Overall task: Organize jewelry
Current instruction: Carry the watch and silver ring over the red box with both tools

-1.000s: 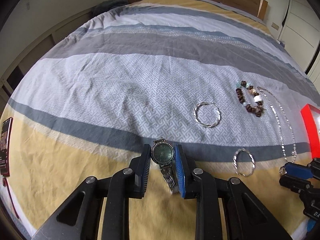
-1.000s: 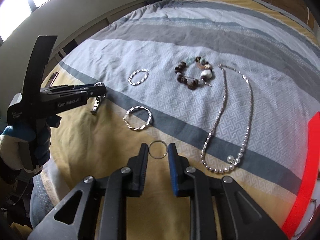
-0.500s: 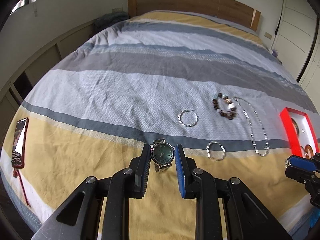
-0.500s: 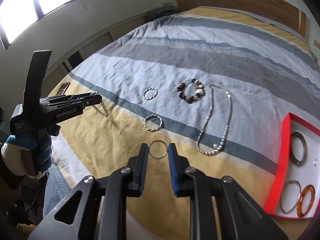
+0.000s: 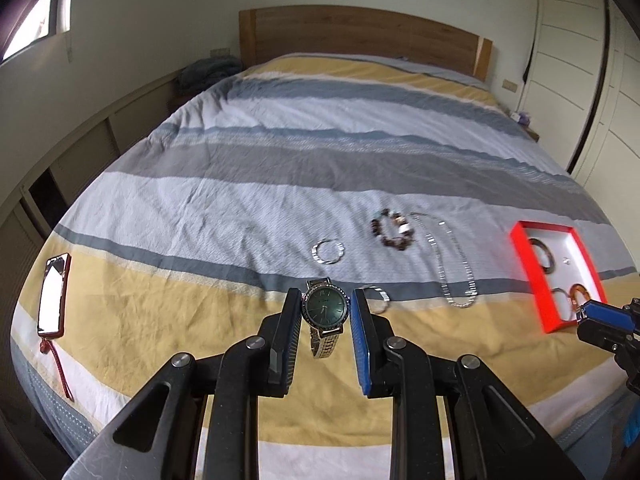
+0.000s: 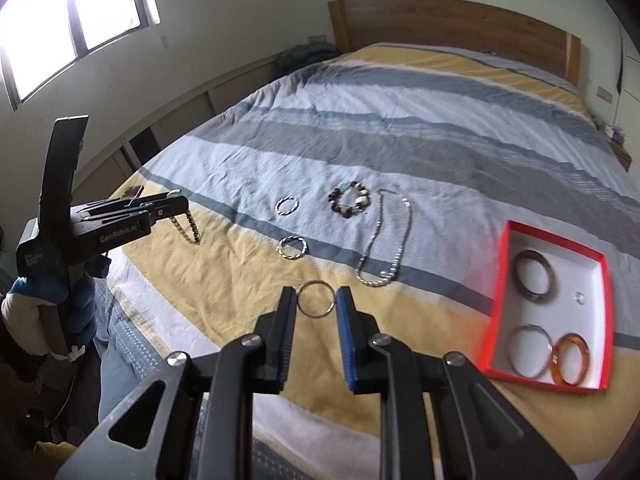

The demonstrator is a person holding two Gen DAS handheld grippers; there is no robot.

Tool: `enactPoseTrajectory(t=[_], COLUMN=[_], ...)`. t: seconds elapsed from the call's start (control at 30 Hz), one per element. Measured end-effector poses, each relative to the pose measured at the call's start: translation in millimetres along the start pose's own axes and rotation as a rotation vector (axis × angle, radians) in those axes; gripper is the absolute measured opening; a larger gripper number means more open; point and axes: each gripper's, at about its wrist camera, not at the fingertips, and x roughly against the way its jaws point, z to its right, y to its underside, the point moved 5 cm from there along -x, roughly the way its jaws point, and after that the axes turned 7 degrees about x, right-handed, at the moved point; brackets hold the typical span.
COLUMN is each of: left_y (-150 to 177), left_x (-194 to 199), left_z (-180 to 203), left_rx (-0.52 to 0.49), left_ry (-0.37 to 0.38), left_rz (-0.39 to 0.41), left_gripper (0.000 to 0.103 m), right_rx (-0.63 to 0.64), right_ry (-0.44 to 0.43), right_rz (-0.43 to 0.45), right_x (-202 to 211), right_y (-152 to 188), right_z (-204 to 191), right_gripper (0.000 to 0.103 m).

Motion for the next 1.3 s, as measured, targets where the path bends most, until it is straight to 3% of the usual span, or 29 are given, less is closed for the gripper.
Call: enactPoseTrajectory(t=[0.73,1.3], left_y=[10,16], left_x=[67,63], left_z=[150,273], left_rx=[-0.174,-0.339], left_ry=[0.203,0.312], left_rz=[0.090,0.053], left_gripper=[0.024,0.024], right_rx=[-0.096,-0.217], right_ry=[0.199,0.276], right_rz=[0.115,0.122], right_x=[129,163], right_y=[46,80], right_z=[60,152], right_gripper=[0.019,0.019])
